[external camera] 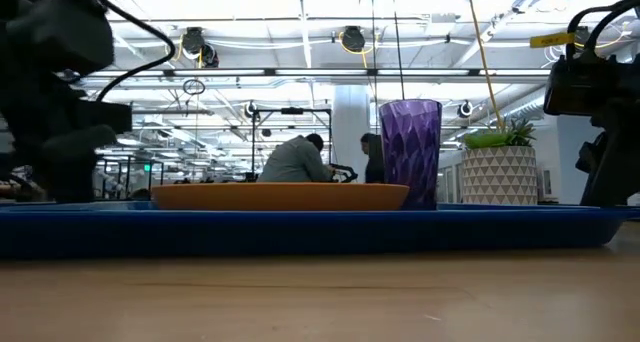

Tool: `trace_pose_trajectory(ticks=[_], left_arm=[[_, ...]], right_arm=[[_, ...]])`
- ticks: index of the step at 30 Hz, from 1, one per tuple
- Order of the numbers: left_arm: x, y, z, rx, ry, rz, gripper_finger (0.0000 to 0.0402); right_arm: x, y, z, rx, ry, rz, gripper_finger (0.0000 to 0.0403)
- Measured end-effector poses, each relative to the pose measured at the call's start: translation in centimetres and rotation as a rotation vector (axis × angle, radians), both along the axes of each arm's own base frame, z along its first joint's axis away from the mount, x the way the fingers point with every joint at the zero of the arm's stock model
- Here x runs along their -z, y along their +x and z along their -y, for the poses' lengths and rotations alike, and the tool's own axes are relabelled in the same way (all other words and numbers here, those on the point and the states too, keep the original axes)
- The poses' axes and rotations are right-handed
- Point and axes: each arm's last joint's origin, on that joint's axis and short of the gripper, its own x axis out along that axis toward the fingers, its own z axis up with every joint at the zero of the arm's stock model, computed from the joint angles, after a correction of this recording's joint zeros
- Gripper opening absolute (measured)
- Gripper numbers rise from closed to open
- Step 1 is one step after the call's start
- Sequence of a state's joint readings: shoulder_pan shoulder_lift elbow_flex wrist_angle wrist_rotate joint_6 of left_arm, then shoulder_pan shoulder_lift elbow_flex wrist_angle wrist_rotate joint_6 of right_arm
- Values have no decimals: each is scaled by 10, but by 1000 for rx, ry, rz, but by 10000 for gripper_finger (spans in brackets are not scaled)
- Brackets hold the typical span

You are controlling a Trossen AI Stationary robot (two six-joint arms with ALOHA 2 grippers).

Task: Pick and place plate/cup/fork/spoon on tray
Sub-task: Adjust the blue tray

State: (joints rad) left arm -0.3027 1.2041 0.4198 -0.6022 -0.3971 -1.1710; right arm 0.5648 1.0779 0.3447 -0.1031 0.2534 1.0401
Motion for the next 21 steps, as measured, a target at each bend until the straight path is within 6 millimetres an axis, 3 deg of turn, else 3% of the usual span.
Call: trace_pose_trajectory(ticks=[17, 21], left_arm=[[-4, 17, -32, -10, 82, 57, 51], [-5, 20, -33, 100, 122, 46, 51]], right_arm=[[0, 0, -2, -60, 6, -1, 130], [0, 0, -3, -129, 4, -10, 130]])
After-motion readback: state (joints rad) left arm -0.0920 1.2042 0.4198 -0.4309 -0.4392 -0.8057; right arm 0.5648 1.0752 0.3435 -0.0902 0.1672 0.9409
